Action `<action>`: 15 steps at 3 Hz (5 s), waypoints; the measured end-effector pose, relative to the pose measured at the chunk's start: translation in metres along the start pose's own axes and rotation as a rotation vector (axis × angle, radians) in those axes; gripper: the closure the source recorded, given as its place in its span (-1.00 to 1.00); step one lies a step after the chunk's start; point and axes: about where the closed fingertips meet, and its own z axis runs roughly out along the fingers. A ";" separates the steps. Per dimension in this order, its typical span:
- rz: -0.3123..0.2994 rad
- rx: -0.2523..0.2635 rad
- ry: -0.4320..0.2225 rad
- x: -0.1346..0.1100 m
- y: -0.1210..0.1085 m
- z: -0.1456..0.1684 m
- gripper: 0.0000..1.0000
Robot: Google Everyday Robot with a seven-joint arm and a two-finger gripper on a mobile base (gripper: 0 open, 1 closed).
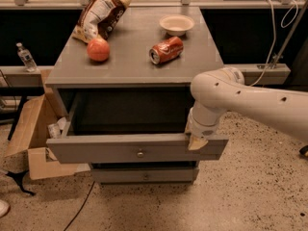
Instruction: Open top drawer
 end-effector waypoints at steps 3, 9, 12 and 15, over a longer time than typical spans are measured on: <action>0.000 0.000 0.000 0.000 0.000 0.000 -1.00; 0.139 -0.089 -0.022 -0.005 0.104 -0.012 0.31; 0.188 -0.083 -0.030 -0.001 0.124 -0.016 0.08; 0.163 -0.027 -0.020 0.015 0.111 -0.090 -1.00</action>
Offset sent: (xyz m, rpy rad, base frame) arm 0.0000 0.0000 0.0000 0.0000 0.0000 0.0000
